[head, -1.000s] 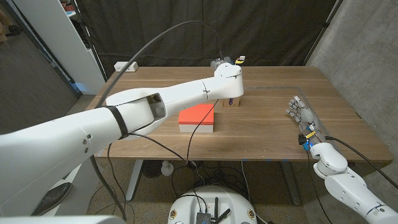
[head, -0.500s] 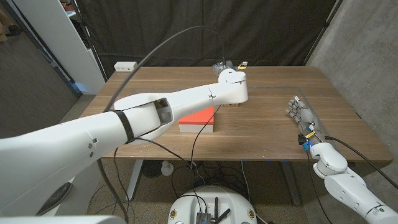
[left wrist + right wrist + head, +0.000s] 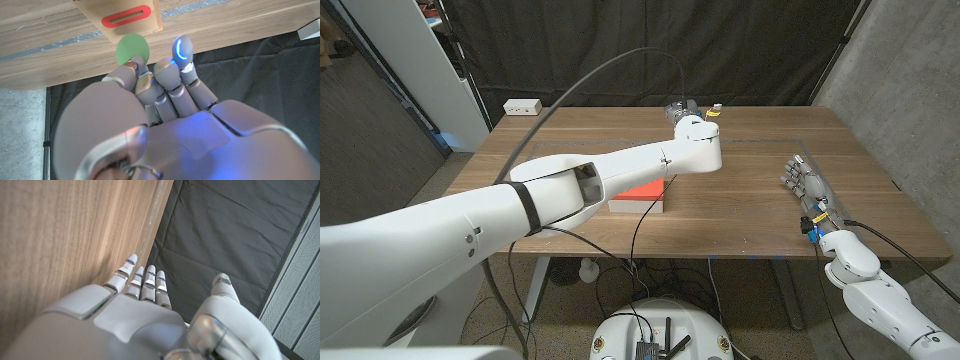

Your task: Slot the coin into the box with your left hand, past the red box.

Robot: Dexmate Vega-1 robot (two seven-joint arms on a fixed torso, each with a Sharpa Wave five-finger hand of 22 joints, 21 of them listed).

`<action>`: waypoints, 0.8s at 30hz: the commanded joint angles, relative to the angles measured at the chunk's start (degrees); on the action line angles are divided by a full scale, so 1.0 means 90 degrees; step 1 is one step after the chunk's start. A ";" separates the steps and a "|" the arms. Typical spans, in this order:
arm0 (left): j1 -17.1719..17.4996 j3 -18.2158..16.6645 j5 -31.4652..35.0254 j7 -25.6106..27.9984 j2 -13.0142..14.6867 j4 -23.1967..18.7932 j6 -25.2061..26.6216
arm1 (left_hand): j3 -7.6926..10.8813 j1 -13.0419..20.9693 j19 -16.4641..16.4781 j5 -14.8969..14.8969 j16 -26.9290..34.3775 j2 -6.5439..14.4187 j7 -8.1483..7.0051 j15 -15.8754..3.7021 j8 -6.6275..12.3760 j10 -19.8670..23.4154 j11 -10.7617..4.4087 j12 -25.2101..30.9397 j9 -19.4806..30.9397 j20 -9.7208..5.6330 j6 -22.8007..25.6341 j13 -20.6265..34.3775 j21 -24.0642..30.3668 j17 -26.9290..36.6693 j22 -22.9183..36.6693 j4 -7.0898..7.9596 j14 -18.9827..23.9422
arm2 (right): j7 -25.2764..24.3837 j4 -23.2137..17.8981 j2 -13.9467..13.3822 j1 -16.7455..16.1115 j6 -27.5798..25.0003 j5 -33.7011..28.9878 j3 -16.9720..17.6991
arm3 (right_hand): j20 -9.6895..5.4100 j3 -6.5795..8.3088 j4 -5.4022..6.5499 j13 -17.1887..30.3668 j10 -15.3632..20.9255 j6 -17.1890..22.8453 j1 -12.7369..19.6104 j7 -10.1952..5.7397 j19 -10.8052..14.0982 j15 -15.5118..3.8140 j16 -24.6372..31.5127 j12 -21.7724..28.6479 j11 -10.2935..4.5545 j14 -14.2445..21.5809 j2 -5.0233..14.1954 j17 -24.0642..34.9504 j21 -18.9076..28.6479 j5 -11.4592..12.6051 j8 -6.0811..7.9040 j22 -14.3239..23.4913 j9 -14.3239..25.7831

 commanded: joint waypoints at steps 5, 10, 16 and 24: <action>0.0179 -0.0127 0.0075 0.0138 -0.0086 0.0166 -0.0174 | 0.0028 0.0054 -0.0006 0.0058 0.0022 -0.0004 0.0478 0.0026 0.0032 0.0001 -0.0036 0.0011 0.0026 -0.0533 0.0873 0.0020 0.0027 0.0024 0.0012 0.0022 0.0021 | -0.0009 0.0031 0.0030 0.0002 0.0015 0.0009 0.0008 | 0.0047 0.0036 -0.0019 0.0011 0.0059 0.0075 0.0003 0.0005 0.0028 0.0005 0.0050 0.0025 -0.0015 0.0046 0.0023 0.0007 0.0005 0.0035 0.0006 0.0019 0.0023; 0.0270 -0.0181 0.0077 0.0180 -0.0081 0.0190 -0.0240 | 0.0033 0.0054 -0.0008 0.0061 0.0017 -0.0005 0.0469 0.0024 0.0031 0.0007 -0.0035 -0.0002 0.0037 -0.0533 0.0872 0.0004 0.0034 0.0024 0.0026 0.0021 0.0013 | -0.0015 0.0062 0.0071 0.0012 0.0031 0.0037 0.0003 | 0.0044 0.0035 -0.0018 0.0012 0.0066 0.0073 0.0001 0.0000 0.0029 0.0004 0.0050 0.0027 -0.0016 0.0046 0.0024 0.0007 0.0005 0.0035 0.0005 0.0019 0.0023; 0.0315 -0.0220 0.0095 0.0217 -0.0113 0.0270 -0.0313 | 0.0028 0.0054 -0.0020 0.0063 -0.0009 -0.0017 0.0474 0.0024 0.0027 0.0009 -0.0039 0.0000 0.0041 -0.0533 0.0880 0.0013 0.0018 -0.0006 0.0005 0.0019 -0.0005 | -0.0007 0.0098 0.0075 0.0037 0.0036 0.0033 -0.0008 | 0.0047 0.0035 -0.0017 0.0013 0.0062 0.0075 -0.0001 0.0001 0.0027 0.0007 0.0051 0.0025 -0.0020 0.0047 0.0024 0.0007 0.0005 0.0034 0.0005 0.0019 0.0023; 0.0328 -0.0209 0.0148 0.0237 -0.0140 0.0303 -0.0298 | 0.0030 0.0049 -0.0014 0.0068 0.0008 -0.0022 0.0467 0.0023 0.0011 0.0010 -0.0043 -0.0018 0.0041 -0.0533 0.0889 0.0010 0.0018 0.0018 0.0002 0.0020 0.0014 | 0.0024 0.0134 0.0067 0.0064 0.0032 0.0035 -0.0031 | 0.0045 0.0036 -0.0017 0.0013 0.0065 0.0073 -0.0002 -0.0001 0.0027 0.0007 0.0052 0.0026 -0.0027 0.0048 0.0025 0.0007 0.0005 0.0035 0.0004 0.0019 0.0023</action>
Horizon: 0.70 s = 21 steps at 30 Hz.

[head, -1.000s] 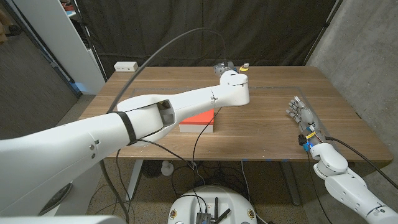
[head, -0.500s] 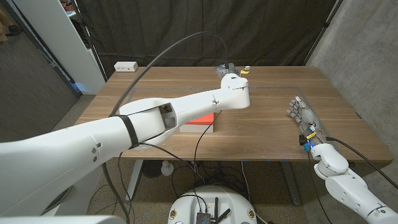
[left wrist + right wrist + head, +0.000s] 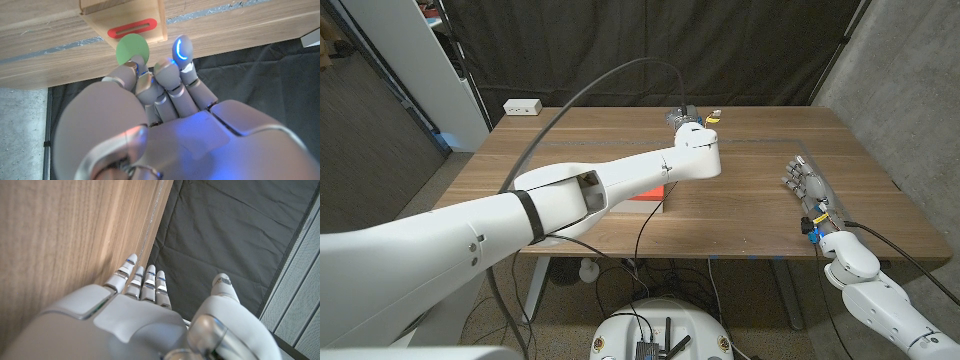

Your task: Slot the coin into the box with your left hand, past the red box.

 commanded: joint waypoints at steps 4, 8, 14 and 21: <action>0.0073 -0.0038 0.0080 0.0070 -0.0037 0.0089 -0.0089 | 0.0032 0.0051 -0.0017 0.0024 0.0001 -0.0018 0.0466 0.0024 0.0031 -0.0006 -0.0046 0.0009 0.0027 -0.0532 0.0891 0.0047 0.0019 0.0007 -0.0004 0.0024 0.0007 | 0.0039 0.0067 0.0010 0.0043 -0.0015 0.0034 -0.0042 | 0.0046 0.0036 -0.0017 0.0015 0.0025 0.0073 -0.0003 0.0002 0.0026 0.0016 0.0052 0.0024 0.0015 0.0049 0.0024 0.0007 0.0005 0.0035 0.0004 0.0019 0.0024; 0.0082 -0.0056 0.0112 0.0119 -0.0084 0.0172 -0.0114 | 0.0036 0.0048 -0.0018 0.0025 -0.0003 -0.0018 0.0462 0.0024 0.0037 -0.0001 -0.0039 -0.0016 0.0048 -0.0533 0.0890 0.0021 0.0031 0.0015 0.0014 0.0022 -0.0004 | 0.0038 0.0080 0.0006 0.0046 -0.0019 0.0027 -0.0052 | 0.0045 0.0036 -0.0017 0.0015 0.0020 0.0075 -0.0004 -0.0001 0.0027 0.0005 0.0051 0.0022 0.0028 0.0045 0.0024 0.0007 0.0005 0.0034 0.0005 0.0019 0.0024; 0.0101 -0.0040 0.0156 0.0134 -0.0103 0.0236 -0.0176 | 0.0039 0.0046 -0.0021 0.0025 -0.0005 -0.0020 0.0458 0.0026 0.0021 0.0000 -0.0046 -0.0038 0.0048 -0.0532 0.0887 0.0013 0.0031 0.0022 0.0018 0.0023 -0.0001 | 0.0033 0.0085 0.0009 0.0051 -0.0033 0.0039 -0.0065 | 0.0042 0.0036 -0.0016 0.0016 0.0026 0.0073 -0.0005 0.0006 0.0027 0.0013 0.0052 0.0024 0.0019 0.0047 0.0025 0.0007 0.0005 0.0035 0.0004 0.0019 0.0024; 0.0122 -0.0061 0.0164 0.0118 -0.0159 0.0362 -0.0220 | 0.0041 0.0047 -0.0023 0.0025 -0.0016 -0.0019 0.0447 0.0025 0.0018 -0.0021 -0.0046 -0.0008 0.0068 -0.0532 0.0884 0.0090 0.0030 0.0012 0.0022 0.0024 -0.0002 | 0.0039 0.0114 0.0001 0.0075 -0.0022 0.0015 -0.0082 | 0.0049 0.0037 -0.0016 0.0016 0.0029 0.0074 -0.0005 0.0004 0.0024 0.0010 0.0052 0.0025 0.0023 0.0045 0.0026 0.0007 0.0004 0.0035 0.0004 0.0019 0.0024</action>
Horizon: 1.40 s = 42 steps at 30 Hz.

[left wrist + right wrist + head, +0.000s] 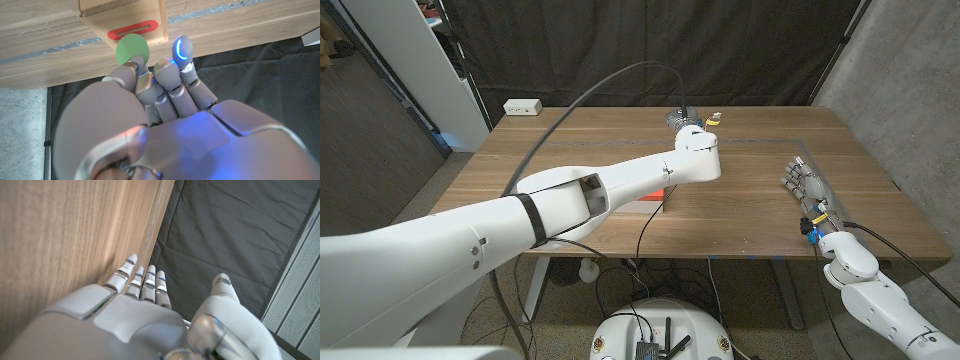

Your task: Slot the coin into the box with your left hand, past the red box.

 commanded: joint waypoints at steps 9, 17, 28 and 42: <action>0.0045 0.0003 0.0068 -0.0047 -0.0102 0.0269 -0.0180 | 0.0041 0.0049 -0.0035 0.0025 -0.0021 -0.0027 0.0449 0.0026 0.0030 -0.0001 -0.0039 -0.0037 0.0023 -0.0532 0.0888 0.0037 0.0027 0.0019 0.0018 0.0021 -0.0004 | 0.0005 0.0050 -0.0003 0.0068 -0.0041 0.0020 -0.0030 | 0.0049 0.0038 -0.0016 0.0018 0.0031 0.0072 -0.0006 0.0006 0.0026 0.0004 0.0053 0.0025 0.0010 0.0045 0.0026 0.0007 0.0005 0.0035 0.0003 0.0019 0.0024; 0.0046 -0.0002 0.0083 -0.0075 -0.0158 0.0393 -0.0240 | 0.0037 0.0062 -0.0041 0.0020 -0.0020 -0.0025 0.0456 0.0026 0.0019 -0.0022 -0.0042 -0.0021 0.0030 -0.0533 0.0882 0.0096 0.0015 0.0012 -0.0006 0.0020 0.0010 | 0.0014 0.0079 -0.0011 0.0104 -0.0059 0.0021 -0.0046 | 0.0052 0.0038 -0.0017 0.0018 0.0034 0.0075 -0.0006 0.0002 0.0023 0.0020 0.0051 0.0025 0.0018 0.0038 0.0026 0.0006 0.0004 0.0035 0.0005 0.0019 0.0024; 0.0069 -0.0041 0.0073 -0.0101 -0.0243 0.0617 -0.0338 | 0.0059 0.0062 -0.0059 0.0025 -0.0013 -0.0015 0.0471 0.0025 -0.0002 -0.0022 -0.0045 -0.0099 0.0032 -0.0531 0.0879 0.0025 0.0030 0.0069 0.0020 0.0022 -0.0015 | 0.0039 0.0151 -0.0015 0.0187 -0.0088 0.0031 -0.0080 | 0.0052 0.0039 -0.0017 0.0019 0.0029 0.0075 -0.0008 0.0000 0.0024 0.0010 0.0054 0.0023 0.0016 0.0047 0.0026 0.0006 0.0004 0.0034 0.0004 0.0019 0.0024; 0.0071 -0.0112 -0.0010 -0.0203 -0.0365 0.1023 -0.0508 | 0.0049 0.0081 -0.0061 0.0032 -0.0058 -0.0049 0.0472 0.0027 -0.0032 -0.0017 -0.0056 -0.0126 0.0020 -0.0532 0.0897 0.0031 0.0022 0.0050 -0.0008 0.0013 -0.0048 | 0.0091 0.0245 -0.0050 0.0316 -0.0128 -0.0011 -0.0161 | 0.0049 0.0038 -0.0017 0.0019 0.0020 0.0073 -0.0011 -0.0004 0.0023 0.0022 0.0053 0.0019 0.0012 0.0041 0.0023 0.0006 0.0004 0.0034 0.0004 0.0019 0.0024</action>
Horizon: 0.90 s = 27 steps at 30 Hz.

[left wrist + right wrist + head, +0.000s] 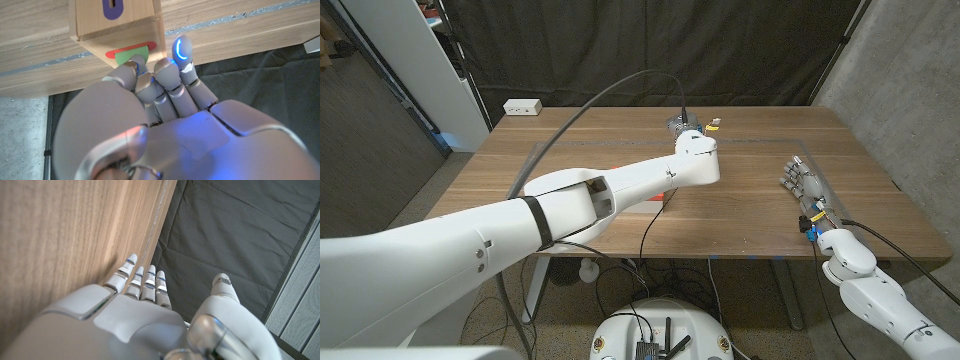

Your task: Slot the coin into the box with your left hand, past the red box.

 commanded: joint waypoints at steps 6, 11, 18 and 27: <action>-0.0095 -0.0003 -0.0137 -0.0317 -0.0141 0.0432 -0.0073 | 0.0013 0.0013 -0.0031 0.0034 -0.0073 -0.0046 0.0501 0.0026 -0.0017 -0.0008 -0.0025 -0.0028 -0.0056 -0.0560 0.0849 0.0020 0.0018 -0.0058 -0.0027 0.0021 -0.0047 | 0.0019 0.0061 -0.0053 0.0124 -0.0057 -0.0065 -0.0079 | 0.0051 0.0037 -0.0016 0.0020 0.0008 0.0060 -0.0013 -0.0012 0.0014 0.0029 0.0046 0.0015 0.0017 0.0024 0.0022 0.0006 0.0001 0.0033 -0.0002 0.0019 0.0023; -0.0097 -0.0024 -0.0161 -0.0369 -0.0077 0.0294 -0.0016 | -0.0020 -0.0016 -0.0021 0.0040 -0.0076 -0.0054 0.0470 0.0017 -0.0207 0.0012 -0.0035 -0.0071 -0.0123 -0.0556 0.0630 -0.0051 0.0003 -0.0114 -0.0072 0.0030 -0.0009 | -0.0001 0.0045 -0.0053 0.0123 -0.0056 -0.0066 -0.0080 | 0.0060 0.0037 -0.0016 0.0020 0.0007 0.0055 -0.0014 -0.0009 0.0003 0.0041 0.0043 0.0014 0.0012 0.0015 0.0022 0.0006 -0.0003 0.0033 -0.0004 0.0019 0.0023; -0.0086 0.0011 -0.0221 -0.0566 0.0137 -0.0106 0.0065 | -0.0135 -0.0228 0.0015 0.0067 -0.0067 -0.0191 0.0515 0.0022 -0.0734 0.0016 -0.0121 -0.0024 -0.0275 -0.0549 -0.0006 0.0006 -0.0011 -0.0188 -0.0139 0.0053 -0.0036 | -0.0033 0.0016 -0.0056 0.0095 -0.0047 -0.0079 -0.0077 | 0.0062 0.0037 -0.0016 0.0021 0.0008 0.0056 -0.0014 -0.0013 0.0001 0.0040 0.0042 0.0015 0.0010 0.0011 0.0023 0.0006 -0.0003 0.0034 -0.0002 0.0019 0.0023; -0.0062 0.0053 -0.0237 -0.0611 0.0249 -0.0363 0.0204 | -0.0229 -0.0420 0.0073 0.0102 -0.0052 -0.0314 0.0538 0.0008 -0.0984 0.0035 -0.0167 -0.0063 -0.0424 -0.0551 -0.0082 -0.0065 -0.0025 -0.0234 -0.0206 0.0070 0.0001 | -0.0081 -0.0040 -0.0057 0.0048 -0.0043 -0.0093 -0.0065 | 0.0072 0.0039 -0.0017 0.0021 0.0015 0.0065 -0.0013 -0.0004 0.0000 0.0050 0.0054 0.0019 0.0008 0.0038 0.0024 0.0006 -0.0002 0.0035 0.0002 0.0019 0.0023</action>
